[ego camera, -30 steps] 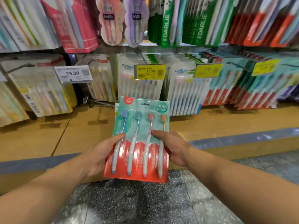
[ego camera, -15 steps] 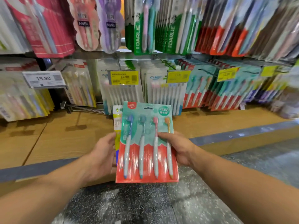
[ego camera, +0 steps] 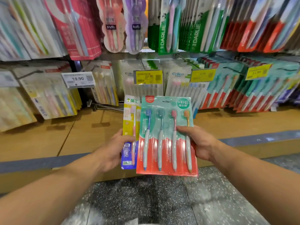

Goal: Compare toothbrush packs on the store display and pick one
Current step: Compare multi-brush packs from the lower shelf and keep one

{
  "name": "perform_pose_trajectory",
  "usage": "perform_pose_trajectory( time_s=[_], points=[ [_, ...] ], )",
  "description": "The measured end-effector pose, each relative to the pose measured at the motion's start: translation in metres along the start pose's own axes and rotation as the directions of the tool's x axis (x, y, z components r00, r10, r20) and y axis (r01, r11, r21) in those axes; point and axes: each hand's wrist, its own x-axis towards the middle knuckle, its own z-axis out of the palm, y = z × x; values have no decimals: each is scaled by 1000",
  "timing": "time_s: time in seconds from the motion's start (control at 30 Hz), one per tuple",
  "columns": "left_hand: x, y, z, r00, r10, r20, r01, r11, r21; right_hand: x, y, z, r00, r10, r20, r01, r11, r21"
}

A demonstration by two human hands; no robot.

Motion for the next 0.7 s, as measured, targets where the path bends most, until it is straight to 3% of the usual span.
perform_pose_trajectory(
  time_s=[0.7],
  points=[
    [-19,19,-64,987,-152,59,152,988,5,-18,-7,-44,995,26,-93,-31,998,-56]
  ],
)
